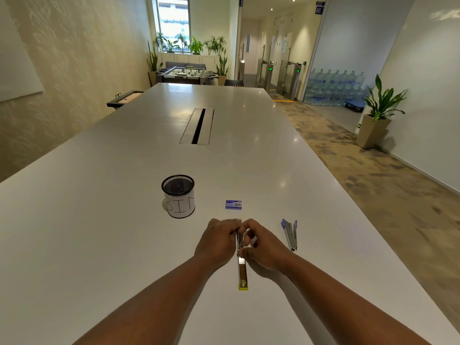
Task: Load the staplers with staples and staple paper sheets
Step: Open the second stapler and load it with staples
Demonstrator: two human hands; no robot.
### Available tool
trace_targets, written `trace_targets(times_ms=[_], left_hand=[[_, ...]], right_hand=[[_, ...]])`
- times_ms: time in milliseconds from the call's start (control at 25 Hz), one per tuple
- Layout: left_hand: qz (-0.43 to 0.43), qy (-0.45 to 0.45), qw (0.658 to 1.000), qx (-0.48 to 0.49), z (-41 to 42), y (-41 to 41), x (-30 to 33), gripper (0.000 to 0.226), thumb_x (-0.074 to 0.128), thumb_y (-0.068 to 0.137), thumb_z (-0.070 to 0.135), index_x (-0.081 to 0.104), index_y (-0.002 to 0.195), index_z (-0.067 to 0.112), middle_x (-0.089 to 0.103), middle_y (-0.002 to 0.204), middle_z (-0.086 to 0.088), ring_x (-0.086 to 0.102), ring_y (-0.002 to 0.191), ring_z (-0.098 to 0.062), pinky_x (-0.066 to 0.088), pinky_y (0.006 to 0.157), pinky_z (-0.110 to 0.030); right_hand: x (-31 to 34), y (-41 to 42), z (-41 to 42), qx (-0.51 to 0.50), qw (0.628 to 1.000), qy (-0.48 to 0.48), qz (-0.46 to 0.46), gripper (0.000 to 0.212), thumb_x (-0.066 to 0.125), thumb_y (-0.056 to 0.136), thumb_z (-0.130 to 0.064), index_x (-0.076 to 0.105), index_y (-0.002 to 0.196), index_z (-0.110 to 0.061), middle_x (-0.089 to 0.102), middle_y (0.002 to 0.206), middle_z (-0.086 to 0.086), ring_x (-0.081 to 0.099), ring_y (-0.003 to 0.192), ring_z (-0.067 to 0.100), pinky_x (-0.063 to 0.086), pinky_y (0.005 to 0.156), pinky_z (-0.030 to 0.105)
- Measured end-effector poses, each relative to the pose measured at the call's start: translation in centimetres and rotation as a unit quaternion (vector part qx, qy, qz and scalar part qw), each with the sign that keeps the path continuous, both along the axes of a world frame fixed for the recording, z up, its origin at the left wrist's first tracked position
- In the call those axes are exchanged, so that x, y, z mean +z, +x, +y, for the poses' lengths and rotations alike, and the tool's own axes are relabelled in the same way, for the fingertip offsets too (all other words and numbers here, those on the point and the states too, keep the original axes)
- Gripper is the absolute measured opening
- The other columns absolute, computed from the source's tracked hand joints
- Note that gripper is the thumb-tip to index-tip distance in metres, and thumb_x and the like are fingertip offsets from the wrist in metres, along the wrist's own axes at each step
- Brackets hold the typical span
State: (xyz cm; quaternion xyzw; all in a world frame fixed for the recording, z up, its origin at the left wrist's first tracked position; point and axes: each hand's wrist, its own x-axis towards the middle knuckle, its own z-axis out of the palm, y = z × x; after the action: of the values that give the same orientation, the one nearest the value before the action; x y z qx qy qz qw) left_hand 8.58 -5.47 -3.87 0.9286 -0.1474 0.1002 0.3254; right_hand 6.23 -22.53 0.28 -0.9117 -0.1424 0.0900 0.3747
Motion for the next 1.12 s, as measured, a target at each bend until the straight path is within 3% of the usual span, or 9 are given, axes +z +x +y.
trace_targets(times_ms=[160, 360, 480, 640, 800, 1120], left_hand=[[0.007, -0.001, 1.0, 0.007, 0.0, 0.1, -0.3, 0.029, 0.041, 0.101, 0.024, 0.062, 0.091, 0.041, 0.065, 0.081, 0.022, 0.062, 0.081, -0.012, 0.055, 0.07, -0.037], [-0.004, 0.008, 1.0, 0.016, -0.2, -0.8, 0.7, 0.027, 0.042, 0.103, 0.019, 0.067, 0.1, 0.028, 0.073, 0.096, 0.009, 0.059, 0.096, -0.017, 0.052, 0.084, -0.038], [0.0, -0.002, 1.0, 0.026, -0.1, -0.7, 0.6, 0.028, 0.044, 0.104, 0.02, 0.068, 0.114, 0.031, 0.074, 0.109, 0.012, 0.056, 0.105, -0.014, 0.052, 0.088, -0.035], [0.02, -0.002, 1.0, 0.021, 0.0, -0.5, 0.3, 0.03, 0.043, 0.105, 0.025, 0.063, 0.12, 0.041, 0.072, 0.103, 0.015, 0.057, 0.103, -0.015, 0.053, 0.084, -0.035], [0.058, -0.011, 0.997, 0.039, 0.0, -0.7, 0.8, 0.037, 0.047, 0.104, 0.029, 0.047, 0.14, 0.036, 0.064, 0.121, -0.003, 0.059, 0.113, -0.021, 0.054, 0.09, -0.035], [0.039, -0.017, 0.999, 0.031, 0.1, -0.7, 0.8, 0.026, 0.051, 0.102, 0.024, 0.049, 0.121, 0.041, 0.063, 0.108, -0.003, 0.059, 0.099, -0.015, 0.054, 0.081, -0.029]], right_hand=[[-0.2, -0.5, 0.1, -0.008, 1.0, 0.008, -0.011, 0.049, 0.079, 0.079, -0.023, 0.049, 0.115, -0.04, 0.061, 0.1, -0.012, 0.054, 0.075, 0.006, 0.052, 0.078, 0.038], [-0.4, -0.4, 0.2, -0.019, 1.0, 0.003, -0.008, 0.045, 0.08, 0.081, -0.027, 0.056, 0.118, -0.034, 0.062, 0.101, -0.014, 0.06, 0.095, 0.011, 0.055, 0.088, 0.041], [0.1, -0.3, 0.2, -0.018, 1.0, 0.0, 0.011, 0.059, 0.082, 0.079, -0.025, 0.052, 0.128, -0.036, 0.061, 0.1, -0.014, 0.059, 0.093, 0.01, 0.055, 0.088, 0.04], [0.8, 0.3, 0.2, -0.004, 0.999, -0.014, 0.04, 0.07, 0.084, 0.078, -0.022, 0.046, 0.135, -0.036, 0.062, 0.108, -0.004, 0.06, 0.102, 0.015, 0.051, 0.093, 0.034], [1.1, 0.7, 0.3, 0.008, 0.998, -0.025, 0.057, 0.072, 0.084, 0.079, -0.021, 0.046, 0.139, -0.031, 0.063, 0.111, 0.001, 0.06, 0.107, 0.02, 0.047, 0.093, 0.032], [1.5, 1.1, 0.3, 0.015, 0.997, -0.026, 0.074, 0.071, 0.084, 0.079, -0.021, 0.046, 0.138, -0.035, 0.062, 0.108, 0.0, 0.061, 0.106, 0.022, 0.049, 0.089, 0.03]])
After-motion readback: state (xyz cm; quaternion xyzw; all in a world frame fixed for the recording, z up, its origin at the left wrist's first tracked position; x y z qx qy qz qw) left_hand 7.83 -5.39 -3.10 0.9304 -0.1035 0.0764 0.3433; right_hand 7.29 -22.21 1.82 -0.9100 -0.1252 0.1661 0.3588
